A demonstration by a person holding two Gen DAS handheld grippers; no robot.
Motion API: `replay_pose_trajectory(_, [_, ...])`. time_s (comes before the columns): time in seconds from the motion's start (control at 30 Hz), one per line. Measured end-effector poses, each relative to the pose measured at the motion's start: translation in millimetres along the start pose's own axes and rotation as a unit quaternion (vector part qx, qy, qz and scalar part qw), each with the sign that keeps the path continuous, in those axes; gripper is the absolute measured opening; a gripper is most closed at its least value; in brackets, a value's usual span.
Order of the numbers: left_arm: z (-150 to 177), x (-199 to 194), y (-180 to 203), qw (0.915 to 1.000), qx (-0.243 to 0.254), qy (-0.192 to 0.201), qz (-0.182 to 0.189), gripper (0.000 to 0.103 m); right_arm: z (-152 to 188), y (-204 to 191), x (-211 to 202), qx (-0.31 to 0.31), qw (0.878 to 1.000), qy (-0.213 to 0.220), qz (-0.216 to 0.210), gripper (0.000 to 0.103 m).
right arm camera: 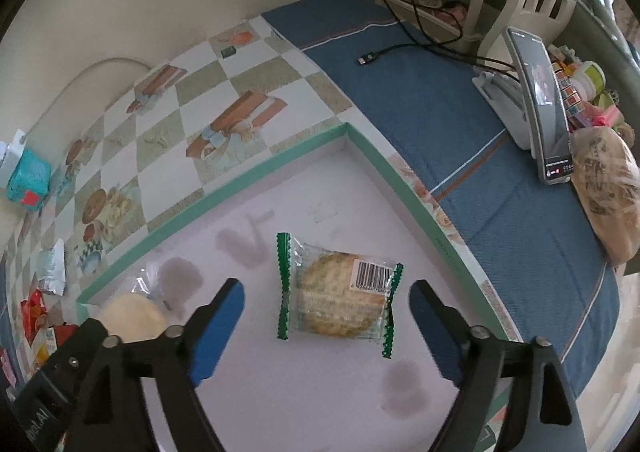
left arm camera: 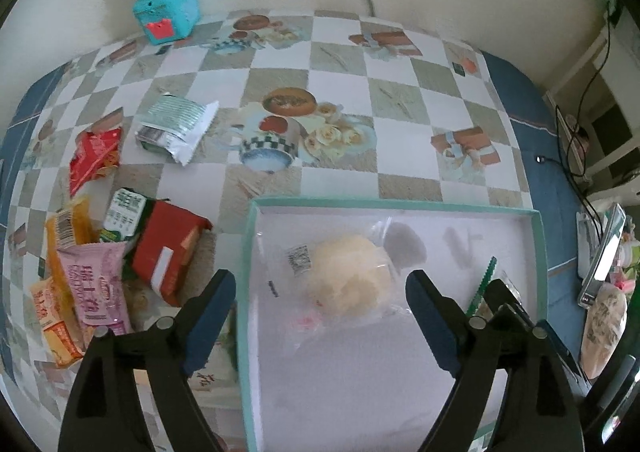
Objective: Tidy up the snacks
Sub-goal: 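Open both grippers to drop the cookie pack and bun into the tray, then move both tools back toward the snack pile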
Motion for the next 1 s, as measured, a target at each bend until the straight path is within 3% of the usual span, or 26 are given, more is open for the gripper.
replay_pose_trajectory(0.07, [-2, -3, -5, 1.0000, -0.007, 0.004, -0.001, 0.089, -1, 1, -1, 0.003, 1.000, 0.003, -0.002, 0.103])
replay_pose_trajectory(0.17, [-5, -8, -15, 0.9997, -0.020, 0.014, -0.007, 0.098, -1, 1, -3, 0.004, 1.000, 0.004, -0.004, 0.103])
replay_pose_trajectory(0.77, [-14, -68, -107, 0.9882, -0.085, 0.092, -0.088, 0.098, -4, -37, -66, -0.028, 0.996, 0.070, -0.049, 0.103])
replay_pose_trajectory(1.0, [-9, -92, -125, 0.9835, -0.087, 0.126, -0.096, 0.098, 3, -51, -95, -0.045, 0.992, 0.101, -0.055, 0.103])
Point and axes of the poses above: each gripper's, at about its wrist camera, not at the fingertips, and x roughly the way its jaws point, y to its right, z to its underside, the point moved 5 cm from there along x, roughly the way its jaws point, and after that the axes turned 2 degrees about y, right-handed, at the moved point
